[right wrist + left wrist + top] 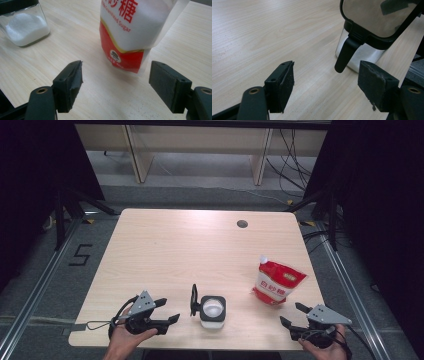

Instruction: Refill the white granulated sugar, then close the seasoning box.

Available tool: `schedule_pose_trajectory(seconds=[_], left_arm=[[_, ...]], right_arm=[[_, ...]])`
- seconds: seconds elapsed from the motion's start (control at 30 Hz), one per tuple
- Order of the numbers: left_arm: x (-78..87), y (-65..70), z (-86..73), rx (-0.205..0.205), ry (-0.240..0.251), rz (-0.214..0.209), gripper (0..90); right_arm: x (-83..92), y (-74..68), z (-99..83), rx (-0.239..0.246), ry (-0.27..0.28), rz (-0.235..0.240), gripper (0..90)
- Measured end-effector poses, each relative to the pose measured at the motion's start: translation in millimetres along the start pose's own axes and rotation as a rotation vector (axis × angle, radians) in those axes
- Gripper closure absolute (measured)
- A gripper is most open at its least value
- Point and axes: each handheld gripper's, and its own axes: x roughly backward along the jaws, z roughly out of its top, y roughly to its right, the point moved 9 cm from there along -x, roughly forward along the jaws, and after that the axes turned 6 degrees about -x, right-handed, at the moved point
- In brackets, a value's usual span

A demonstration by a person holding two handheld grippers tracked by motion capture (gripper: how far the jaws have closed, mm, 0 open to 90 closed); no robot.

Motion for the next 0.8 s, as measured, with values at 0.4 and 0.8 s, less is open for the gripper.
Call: schedule_pose_trajectory(seconds=[0.4,0.8], left_arm=[[5.9,-1.3,6.9,0.005,0.013,0.011,28.3],[4.6,9.6,21.4,-0.049,0.048,-0.022,55.2]], right_arm=[[-0.7,-10.5,-5.5,-0.014,-0.039,0.041,27.5],[-0.6,-14.1,-6.5,-0.02,-0.045,0.04,27.0]])
